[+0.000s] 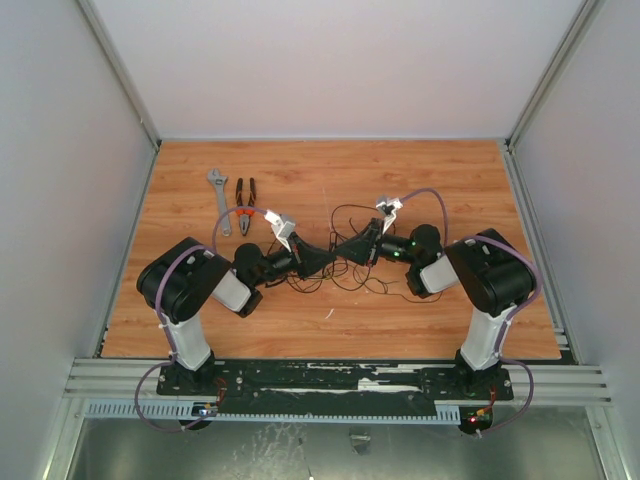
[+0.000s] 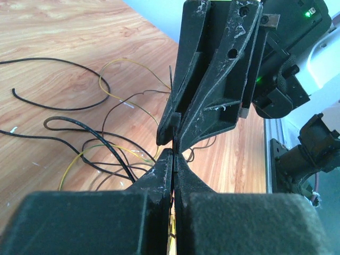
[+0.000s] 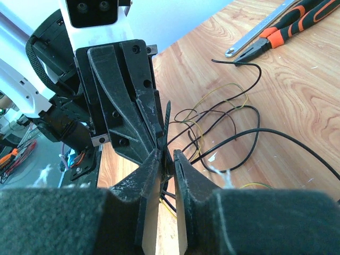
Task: Zip-tie the wires
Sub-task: Tie the cable at the center of the board.
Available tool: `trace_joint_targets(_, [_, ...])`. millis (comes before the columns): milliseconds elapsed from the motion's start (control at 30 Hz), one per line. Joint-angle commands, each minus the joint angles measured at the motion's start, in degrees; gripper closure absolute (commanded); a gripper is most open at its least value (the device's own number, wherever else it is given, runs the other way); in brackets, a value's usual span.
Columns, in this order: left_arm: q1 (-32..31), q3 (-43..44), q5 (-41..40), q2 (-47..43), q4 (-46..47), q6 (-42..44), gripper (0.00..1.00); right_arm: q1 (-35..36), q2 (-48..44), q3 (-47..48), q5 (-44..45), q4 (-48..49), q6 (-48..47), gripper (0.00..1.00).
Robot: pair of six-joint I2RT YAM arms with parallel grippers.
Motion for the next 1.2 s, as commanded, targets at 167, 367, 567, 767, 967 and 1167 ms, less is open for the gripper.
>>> trace_joint_targets(167, [-0.7, 0.7, 0.5, -1.0, 18.8, -0.1, 1.0, 0.7, 0.7, 0.6, -0.3, 6.6, 1.1, 0.86])
trace_joint_targets(367, [-0.8, 0.6, 0.4, -1.0, 18.7, -0.1, 1.0, 0.8, 0.4, 0.4, -0.4, 6.6, 1.0, 0.93])
trace_joint_targets(567, [-0.7, 0.4, -0.5, -1.3, 18.7, 0.2, 1.0, 0.7, -2.3, -1.6, 0.9, 4.0, -1.4, 1.0])
trace_joint_targets(767, [-0.7, 0.5, -0.5, -1.6, 18.7, 0.1, 1.0, 0.6, -5.2, -1.7, 2.7, -3.3, -5.9, 1.0])
trace_joint_targets(967, [-0.6, 0.1, -0.5, -3.0, 18.7, 0.4, 1.0, 0.0, -5.3, -2.1, 4.5, -7.0, -8.3, 1.0])
trace_joint_targets(1167, [-0.4, -0.1, -0.4, -3.6, 18.7, 0.2, 1.0, -0.5, -7.4, -2.4, 6.5, -13.0, -12.1, 1.0])
